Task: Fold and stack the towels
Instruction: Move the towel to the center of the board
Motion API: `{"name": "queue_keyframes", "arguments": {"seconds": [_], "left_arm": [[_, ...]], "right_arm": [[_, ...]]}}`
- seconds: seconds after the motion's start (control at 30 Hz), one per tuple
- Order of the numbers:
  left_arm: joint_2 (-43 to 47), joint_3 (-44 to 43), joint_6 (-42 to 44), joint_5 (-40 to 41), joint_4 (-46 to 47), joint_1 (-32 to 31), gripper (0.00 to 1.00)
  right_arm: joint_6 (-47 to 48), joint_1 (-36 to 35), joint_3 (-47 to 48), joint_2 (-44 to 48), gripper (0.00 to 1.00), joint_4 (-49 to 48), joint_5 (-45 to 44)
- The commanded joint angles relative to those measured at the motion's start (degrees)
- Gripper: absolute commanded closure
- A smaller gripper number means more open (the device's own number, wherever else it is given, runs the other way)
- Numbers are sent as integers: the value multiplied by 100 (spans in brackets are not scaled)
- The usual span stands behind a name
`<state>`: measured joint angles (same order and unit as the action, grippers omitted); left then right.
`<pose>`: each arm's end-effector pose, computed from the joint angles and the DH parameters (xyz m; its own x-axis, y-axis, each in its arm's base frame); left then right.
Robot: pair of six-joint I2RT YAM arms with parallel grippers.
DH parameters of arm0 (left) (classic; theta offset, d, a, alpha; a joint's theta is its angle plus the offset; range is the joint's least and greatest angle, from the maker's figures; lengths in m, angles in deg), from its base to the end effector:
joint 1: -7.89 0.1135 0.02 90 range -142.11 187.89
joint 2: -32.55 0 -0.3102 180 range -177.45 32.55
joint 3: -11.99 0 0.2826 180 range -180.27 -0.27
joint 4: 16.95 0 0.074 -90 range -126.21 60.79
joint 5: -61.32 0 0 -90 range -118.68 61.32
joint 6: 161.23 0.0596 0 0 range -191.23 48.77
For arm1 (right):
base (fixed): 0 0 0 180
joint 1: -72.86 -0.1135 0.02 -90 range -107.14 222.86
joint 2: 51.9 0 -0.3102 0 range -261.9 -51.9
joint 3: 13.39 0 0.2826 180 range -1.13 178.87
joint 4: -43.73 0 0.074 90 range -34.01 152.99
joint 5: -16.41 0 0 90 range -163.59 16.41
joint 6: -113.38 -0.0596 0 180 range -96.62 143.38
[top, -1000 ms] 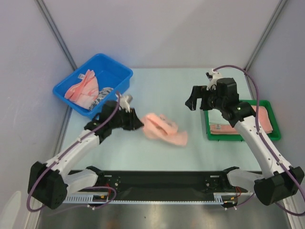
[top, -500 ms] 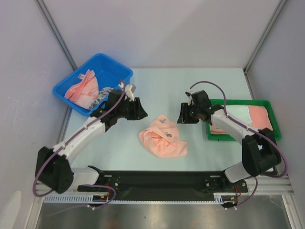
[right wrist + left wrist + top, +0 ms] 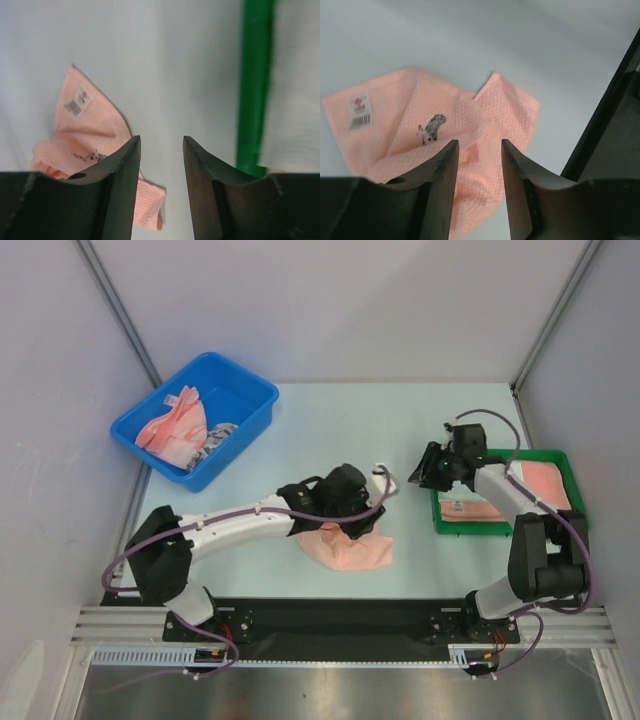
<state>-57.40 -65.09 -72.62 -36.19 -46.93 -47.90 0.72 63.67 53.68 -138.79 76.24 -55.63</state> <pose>0.2144 -0.3292 0.2702 -0.4034 0.5507 -0.7308 0.8642 0.4917 -0.1066 0.3415 0.0739 0.2240 -0.8513 0.2335 -0.4699 -0.0108 0.8875 0.4607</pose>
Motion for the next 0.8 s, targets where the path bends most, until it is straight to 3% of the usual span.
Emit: {"name": "queue_keyframes", "arguments": {"seconds": [0.0,0.13,0.47,0.67,0.7,0.77], "left_arm": [[-381,-679,1140,1013,-205,-528,55],[-927,-840,1535,1655,-601,-1038,55],[-1744,-910,1747,2139,-839,-1303,50],[-2034,-962,1844,2508,-672,-1303,54],[-2061,-971,1844,2578,-663,-1312,57],[-2035,-954,1844,2736,-540,-1312,71]], "right_arm": [[-204,627,250,523,55,-232,471],[-266,875,285,673,54,-267,718],[-257,1174,136,875,53,-364,955],[-301,1183,39,946,53,-408,1000],[-292,1183,39,972,53,-399,973],[-292,1183,21,999,53,-408,956]]}}
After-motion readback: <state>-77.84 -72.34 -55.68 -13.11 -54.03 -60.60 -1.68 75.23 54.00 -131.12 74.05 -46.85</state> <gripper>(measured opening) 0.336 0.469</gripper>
